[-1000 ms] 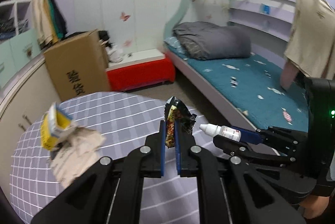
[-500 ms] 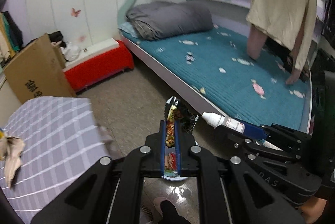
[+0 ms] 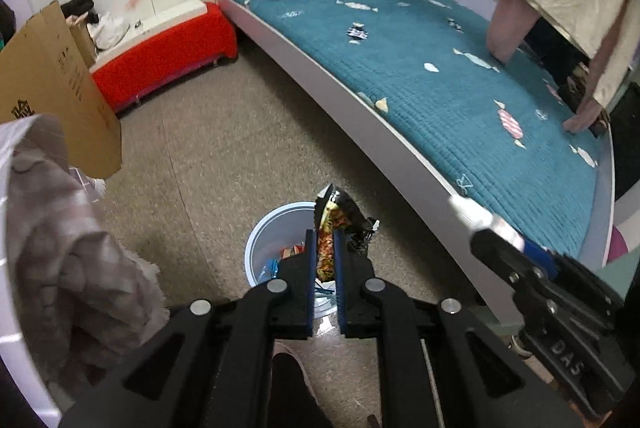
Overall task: Collect trash
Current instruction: 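Carry both items over the blue bucket and open both tools to drop them, then move both tools back over the table toward the cartons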
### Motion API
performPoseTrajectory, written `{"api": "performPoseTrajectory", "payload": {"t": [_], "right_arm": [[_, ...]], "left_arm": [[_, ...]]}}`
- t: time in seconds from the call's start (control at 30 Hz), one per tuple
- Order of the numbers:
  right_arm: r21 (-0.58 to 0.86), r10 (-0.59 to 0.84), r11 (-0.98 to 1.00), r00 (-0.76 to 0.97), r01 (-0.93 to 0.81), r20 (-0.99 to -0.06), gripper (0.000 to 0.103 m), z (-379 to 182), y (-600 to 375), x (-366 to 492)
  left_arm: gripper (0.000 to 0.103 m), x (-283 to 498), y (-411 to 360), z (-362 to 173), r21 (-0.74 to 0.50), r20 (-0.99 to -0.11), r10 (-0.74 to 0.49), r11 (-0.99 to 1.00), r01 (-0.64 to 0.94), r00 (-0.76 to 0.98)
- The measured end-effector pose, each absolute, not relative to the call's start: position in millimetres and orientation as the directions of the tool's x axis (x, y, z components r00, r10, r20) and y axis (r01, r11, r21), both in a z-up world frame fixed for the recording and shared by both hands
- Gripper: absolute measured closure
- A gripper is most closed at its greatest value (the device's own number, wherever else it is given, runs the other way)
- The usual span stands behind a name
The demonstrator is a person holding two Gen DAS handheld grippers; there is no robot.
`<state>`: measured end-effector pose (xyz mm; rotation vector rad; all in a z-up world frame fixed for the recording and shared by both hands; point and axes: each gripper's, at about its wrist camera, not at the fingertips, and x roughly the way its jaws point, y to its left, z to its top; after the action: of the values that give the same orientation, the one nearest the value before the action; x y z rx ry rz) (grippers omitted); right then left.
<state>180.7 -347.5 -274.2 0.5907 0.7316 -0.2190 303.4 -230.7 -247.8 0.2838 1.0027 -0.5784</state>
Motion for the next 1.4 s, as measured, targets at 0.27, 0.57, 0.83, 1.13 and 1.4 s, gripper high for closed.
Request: {"api": "performPoseTrajectory", "payload": {"t": [0.27,0.57,0.83,1.13,1.4], "right_arm": [[0.430,0.024,0.804,0.701,0.410,-0.713,0.070,-296.0,-356.3,185.6],[0.426,0.035,0.809,0.692,0.404,-0.721,0.070,-299.5,-349.8,189.5],[0.428,0.047,0.819,0.697,0.384,-0.715,0.070,-294.8,-341.3,196.9],[0.465,0.066,0.814,0.741,0.347,-0.669,0.057,-293.9,-336.4,224.5],[0.485,0.085,0.800,0.735,0.352,-0.673,0.047,-295.7,-331.1,237.5]], "left_arm": [[0.039,316.2,-231.1,-269.3,-0.013,-0.870,-0.268,0.852,0.523,0.415],[0.036,316.7,-228.6,-267.2,0.031,-0.872,-0.224,0.862,0.505,0.435],[0.034,318.1,-224.7,-256.8,0.047,-0.858,-0.221,0.865,0.500,0.464],[0.029,318.1,-217.4,-233.5,0.083,-0.803,-0.201,0.895,0.438,0.561],[0.023,318.8,-204.4,-206.3,0.129,-0.747,-0.160,0.917,0.378,0.645]]}}
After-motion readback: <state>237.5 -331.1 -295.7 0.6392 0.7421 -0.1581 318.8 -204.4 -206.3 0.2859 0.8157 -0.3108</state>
